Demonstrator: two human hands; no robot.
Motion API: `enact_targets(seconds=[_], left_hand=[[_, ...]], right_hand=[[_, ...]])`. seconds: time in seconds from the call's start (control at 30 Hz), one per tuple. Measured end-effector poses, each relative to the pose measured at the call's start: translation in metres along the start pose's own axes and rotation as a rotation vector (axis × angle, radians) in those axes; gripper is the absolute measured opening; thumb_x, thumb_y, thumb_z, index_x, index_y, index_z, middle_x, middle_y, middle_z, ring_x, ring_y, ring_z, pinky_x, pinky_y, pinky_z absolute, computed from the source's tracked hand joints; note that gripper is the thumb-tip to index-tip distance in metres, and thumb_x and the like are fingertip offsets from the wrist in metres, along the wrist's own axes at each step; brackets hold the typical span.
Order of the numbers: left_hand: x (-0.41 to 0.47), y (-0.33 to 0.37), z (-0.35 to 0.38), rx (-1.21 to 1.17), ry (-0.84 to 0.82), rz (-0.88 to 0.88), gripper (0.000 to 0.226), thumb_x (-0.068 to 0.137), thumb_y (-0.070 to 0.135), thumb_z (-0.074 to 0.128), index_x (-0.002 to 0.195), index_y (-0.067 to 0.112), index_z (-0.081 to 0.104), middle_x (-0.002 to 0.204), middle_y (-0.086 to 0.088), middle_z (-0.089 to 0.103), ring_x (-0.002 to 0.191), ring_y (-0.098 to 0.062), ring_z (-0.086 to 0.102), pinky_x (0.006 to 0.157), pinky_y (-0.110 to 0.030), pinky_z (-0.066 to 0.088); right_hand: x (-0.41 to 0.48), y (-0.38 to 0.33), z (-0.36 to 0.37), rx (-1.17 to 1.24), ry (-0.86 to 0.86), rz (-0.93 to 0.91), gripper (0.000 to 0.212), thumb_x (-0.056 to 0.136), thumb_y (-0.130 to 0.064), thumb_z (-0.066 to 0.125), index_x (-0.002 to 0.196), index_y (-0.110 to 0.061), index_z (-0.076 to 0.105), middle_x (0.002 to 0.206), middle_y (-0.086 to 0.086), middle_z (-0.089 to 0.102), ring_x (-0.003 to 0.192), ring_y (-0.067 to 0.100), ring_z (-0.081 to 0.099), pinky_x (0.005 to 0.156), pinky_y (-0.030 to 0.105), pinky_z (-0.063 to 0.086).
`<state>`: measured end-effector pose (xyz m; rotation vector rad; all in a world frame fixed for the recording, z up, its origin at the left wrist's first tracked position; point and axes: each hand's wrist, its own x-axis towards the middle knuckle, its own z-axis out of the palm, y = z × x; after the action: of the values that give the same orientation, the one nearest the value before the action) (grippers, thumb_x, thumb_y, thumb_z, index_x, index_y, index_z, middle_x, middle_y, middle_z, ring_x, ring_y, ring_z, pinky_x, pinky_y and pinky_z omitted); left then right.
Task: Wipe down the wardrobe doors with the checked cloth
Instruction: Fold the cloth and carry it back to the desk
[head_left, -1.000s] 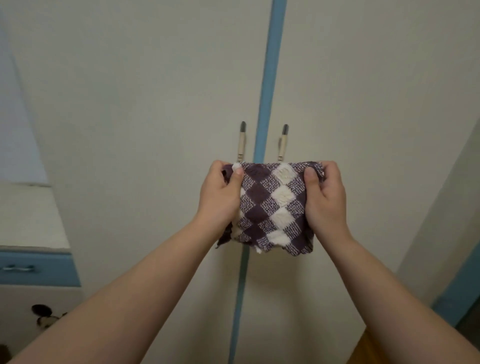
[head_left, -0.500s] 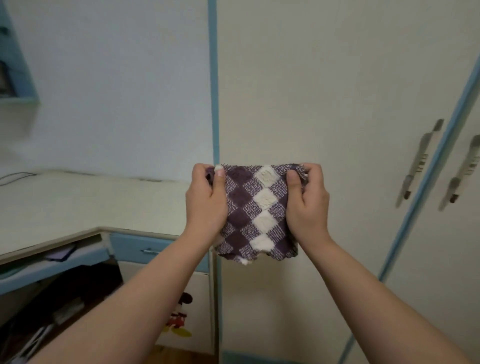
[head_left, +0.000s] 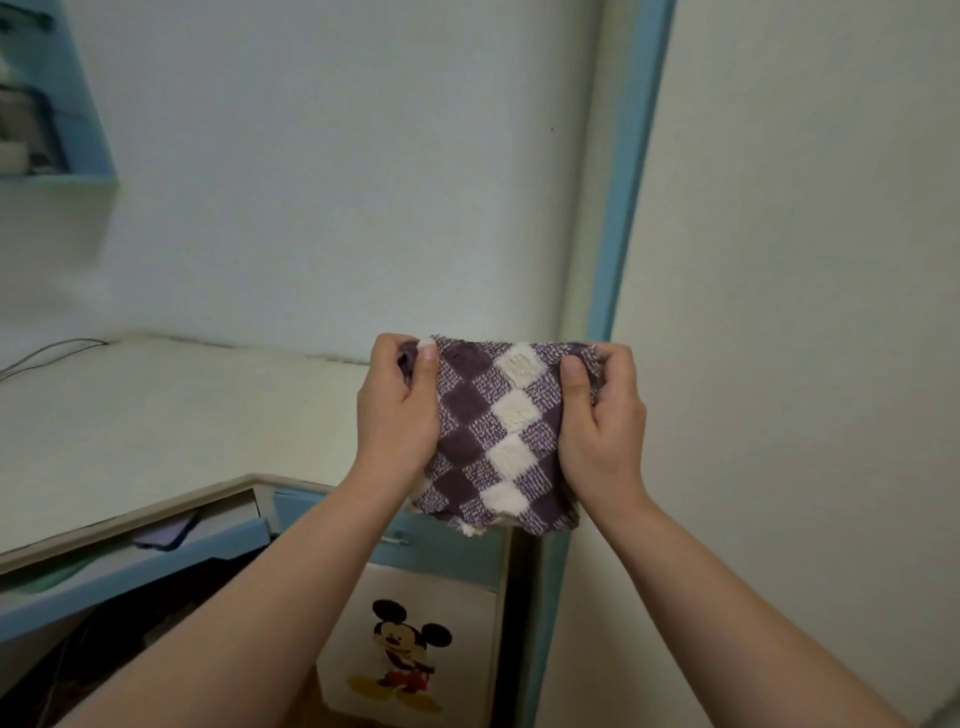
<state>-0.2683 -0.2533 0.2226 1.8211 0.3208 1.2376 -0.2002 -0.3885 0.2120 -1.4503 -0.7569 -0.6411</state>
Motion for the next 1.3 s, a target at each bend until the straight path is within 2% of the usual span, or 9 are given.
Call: enact_targets(seconds=[0.17, 0.33, 0.43, 0.53, 0.63, 0.77, 0.93, 1.13, 1.3], left_hand=[[0.059, -0.054, -0.017, 0.016, -0.019, -0.033, 0.010, 0.095, 0.026, 0.046, 0.091, 0.017, 0.045, 0.073, 0.009, 0.048, 0.064, 0.000, 0.044, 0.054, -0.006, 0.033], [0.099, -0.104, -0.019, 0.018, -0.097, -0.107, 0.010, 0.095, 0.029, 0.045, 0.093, 0.019, 0.046, 0.077, 0.007, 0.052, 0.067, -0.003, 0.048, 0.053, -0.006, 0.037], [0.123, -0.145, -0.010, 0.008, -0.169, -0.164, 0.013, 0.094, 0.029, 0.045, 0.093, 0.017, 0.049, 0.081, 0.005, 0.056, 0.074, -0.008, 0.053, 0.061, -0.019, 0.042], [0.139, -0.181, 0.002, -0.027, -0.229, -0.217, 0.013, 0.094, 0.028, 0.046, 0.093, 0.016, 0.050, 0.082, 0.006, 0.057, 0.075, -0.006, 0.053, 0.064, -0.020, 0.041], [0.156, -0.220, 0.009, 0.015, -0.296, -0.214, 0.015, 0.095, 0.027, 0.044, 0.090, 0.014, 0.049, 0.075, 0.003, 0.054, 0.068, -0.008, 0.049, 0.058, -0.018, 0.038], [0.177, -0.265, 0.015, 0.044, -0.374, -0.193, 0.017, 0.095, 0.026, 0.045, 0.087, 0.012, 0.048, 0.070, 0.003, 0.051, 0.064, -0.007, 0.047, 0.054, -0.011, 0.035], [0.189, -0.311, 0.029, 0.083, -0.511, -0.260, 0.020, 0.095, 0.027, 0.044, 0.085, 0.009, 0.047, 0.067, 0.001, 0.048, 0.061, -0.010, 0.045, 0.055, -0.025, 0.035], [0.187, -0.351, 0.056, 0.189, -0.635, -0.432, 0.022, 0.095, 0.028, 0.044, 0.083, 0.010, 0.046, 0.067, 0.001, 0.045, 0.059, -0.013, 0.042, 0.051, -0.026, 0.031], [0.183, -0.388, 0.080, 0.267, -0.668, -0.595, 0.024, 0.095, 0.030, 0.044, 0.086, 0.008, 0.047, 0.069, 0.000, 0.046, 0.067, -0.019, 0.044, 0.060, -0.031, 0.032]], right_hand=[[0.016, 0.026, 0.074, -0.024, 0.000, 0.036, 0.017, 0.091, -0.027, 0.045, 0.096, -0.011, 0.048, 0.066, -0.003, 0.052, 0.061, 0.014, 0.048, 0.060, 0.033, 0.038], [0.028, 0.064, 0.123, -0.073, -0.063, 0.135, 0.016, 0.095, -0.024, 0.046, 0.099, -0.009, 0.049, 0.069, -0.012, 0.052, 0.064, 0.002, 0.049, 0.060, 0.028, 0.037], [0.036, 0.099, 0.151, -0.130, -0.085, 0.212, 0.010, 0.096, -0.022, 0.047, 0.098, -0.012, 0.049, 0.071, -0.014, 0.052, 0.067, -0.009, 0.050, 0.061, 0.025, 0.037], [0.037, 0.134, 0.170, -0.161, -0.135, 0.300, 0.008, 0.096, -0.023, 0.046, 0.096, -0.015, 0.049, 0.074, -0.014, 0.052, 0.068, -0.011, 0.050, 0.062, 0.023, 0.035], [0.037, 0.165, 0.192, -0.212, -0.155, 0.375, 0.010, 0.096, -0.023, 0.046, 0.095, -0.014, 0.050, 0.076, -0.013, 0.053, 0.069, -0.005, 0.050, 0.064, 0.023, 0.037], [0.035, 0.194, 0.220, -0.317, -0.128, 0.422, 0.010, 0.096, -0.024, 0.046, 0.090, -0.017, 0.048, 0.073, -0.012, 0.053, 0.066, -0.002, 0.049, 0.055, 0.010, 0.034], [0.027, 0.224, 0.240, -0.418, -0.132, 0.510, 0.013, 0.096, -0.023, 0.046, 0.088, -0.013, 0.047, 0.069, -0.011, 0.049, 0.064, 0.001, 0.046, 0.056, 0.025, 0.027], [0.020, 0.265, 0.245, -0.519, -0.219, 0.702, 0.016, 0.097, -0.027, 0.043, 0.092, -0.013, 0.047, 0.080, -0.002, 0.055, 0.074, 0.016, 0.050, 0.058, 0.026, 0.025], [0.016, 0.308, 0.256, -0.570, -0.311, 0.835, 0.018, 0.098, -0.029, 0.041, 0.092, -0.012, 0.045, 0.087, 0.001, 0.052, 0.079, 0.018, 0.047, 0.058, 0.027, 0.024]])
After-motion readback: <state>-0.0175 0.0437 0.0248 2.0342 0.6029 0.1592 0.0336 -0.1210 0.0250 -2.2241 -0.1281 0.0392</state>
